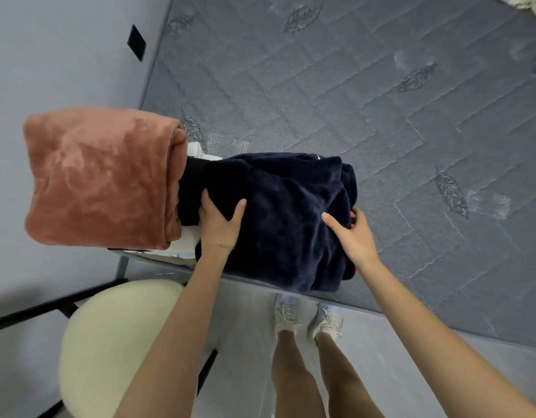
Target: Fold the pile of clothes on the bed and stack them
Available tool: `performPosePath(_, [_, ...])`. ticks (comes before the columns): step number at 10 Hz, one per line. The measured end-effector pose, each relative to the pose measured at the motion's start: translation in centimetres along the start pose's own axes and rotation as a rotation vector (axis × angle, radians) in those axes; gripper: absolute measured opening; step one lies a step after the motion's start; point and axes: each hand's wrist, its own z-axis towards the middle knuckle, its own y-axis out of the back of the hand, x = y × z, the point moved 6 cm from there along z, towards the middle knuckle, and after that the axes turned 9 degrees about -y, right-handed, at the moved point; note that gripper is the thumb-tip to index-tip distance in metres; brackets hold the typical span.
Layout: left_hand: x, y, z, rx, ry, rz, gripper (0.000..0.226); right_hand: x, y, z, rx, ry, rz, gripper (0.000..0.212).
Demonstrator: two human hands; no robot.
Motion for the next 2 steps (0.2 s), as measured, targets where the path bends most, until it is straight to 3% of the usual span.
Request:
performPosePath(1, [-2.3, 1.3, -1.4, 0.023, -0.106, 0.106, 0.089, 1.2, 0.7, -1.6, -0.058, 0.086, -0.226, 0.073])
performPosePath(2, [-3.8, 2.0, -2.5, 0.049, -0.232, 0.27, 0.083, 2.1, 1.0, -2.9, -0.152, 0.132, -0.726, 0.093])
